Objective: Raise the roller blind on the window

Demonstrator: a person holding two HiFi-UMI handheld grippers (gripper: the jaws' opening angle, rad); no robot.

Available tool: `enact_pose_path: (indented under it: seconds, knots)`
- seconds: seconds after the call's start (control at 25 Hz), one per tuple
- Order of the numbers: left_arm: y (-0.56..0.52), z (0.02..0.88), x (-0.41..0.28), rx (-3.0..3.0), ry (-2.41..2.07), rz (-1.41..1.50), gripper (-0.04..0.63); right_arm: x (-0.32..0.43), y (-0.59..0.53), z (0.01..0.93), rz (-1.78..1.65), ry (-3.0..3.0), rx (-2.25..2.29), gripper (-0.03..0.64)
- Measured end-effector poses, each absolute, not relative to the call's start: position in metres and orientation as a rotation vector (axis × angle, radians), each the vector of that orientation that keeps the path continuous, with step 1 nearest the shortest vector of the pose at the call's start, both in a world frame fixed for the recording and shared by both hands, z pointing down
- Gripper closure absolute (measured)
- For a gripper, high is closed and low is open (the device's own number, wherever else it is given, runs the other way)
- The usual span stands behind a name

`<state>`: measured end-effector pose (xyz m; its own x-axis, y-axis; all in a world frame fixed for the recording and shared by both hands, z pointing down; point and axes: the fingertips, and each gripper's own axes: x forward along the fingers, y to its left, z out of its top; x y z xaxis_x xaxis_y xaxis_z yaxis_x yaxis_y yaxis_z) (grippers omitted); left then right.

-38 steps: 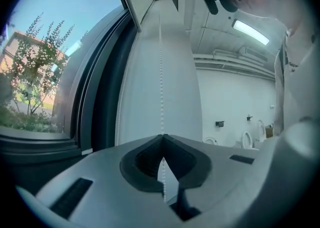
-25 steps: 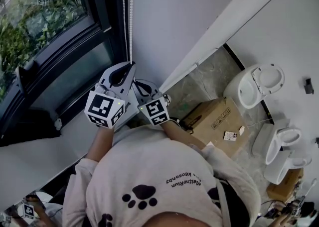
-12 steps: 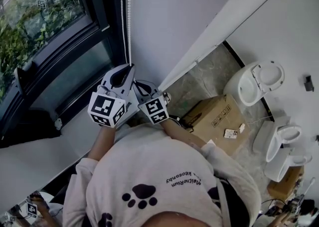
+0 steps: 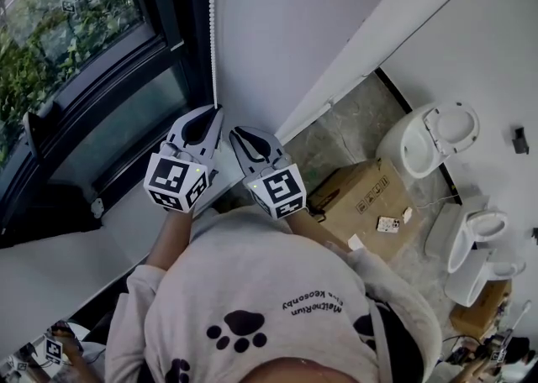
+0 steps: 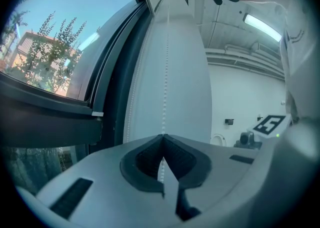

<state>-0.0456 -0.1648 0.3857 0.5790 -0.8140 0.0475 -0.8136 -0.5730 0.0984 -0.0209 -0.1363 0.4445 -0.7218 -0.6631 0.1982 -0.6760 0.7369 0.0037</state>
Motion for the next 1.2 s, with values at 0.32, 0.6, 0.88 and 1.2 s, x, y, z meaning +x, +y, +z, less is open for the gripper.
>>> enact_pose_path:
  seconds: [0.32, 0.6, 0.88, 1.2]
  knots:
    - [-0.163, 0.385, -0.045, 2.699, -1.39, -0.006, 0.588, -0.021, -0.138, 0.349, -0.027, -2.879, 1.134, 0.551]
    - [-0.16, 0.386, -0.045, 2.702, -1.39, -0.01, 0.588, -0.04, -0.148, 0.285, -0.166, -2.95, 1.11, 0.549]
    - [-0.16, 0.388, -0.044, 2.704, -1.388, -0.011, 0.588, -0.051, -0.156, 0.25, -0.261, -2.99, 1.103, 0.549]
    - [-0.159, 0.386, -0.044, 2.702, -1.389, -0.018, 0.588, -0.058, -0.163, 0.225, -0.302, -2.983, 1.099, 0.584]
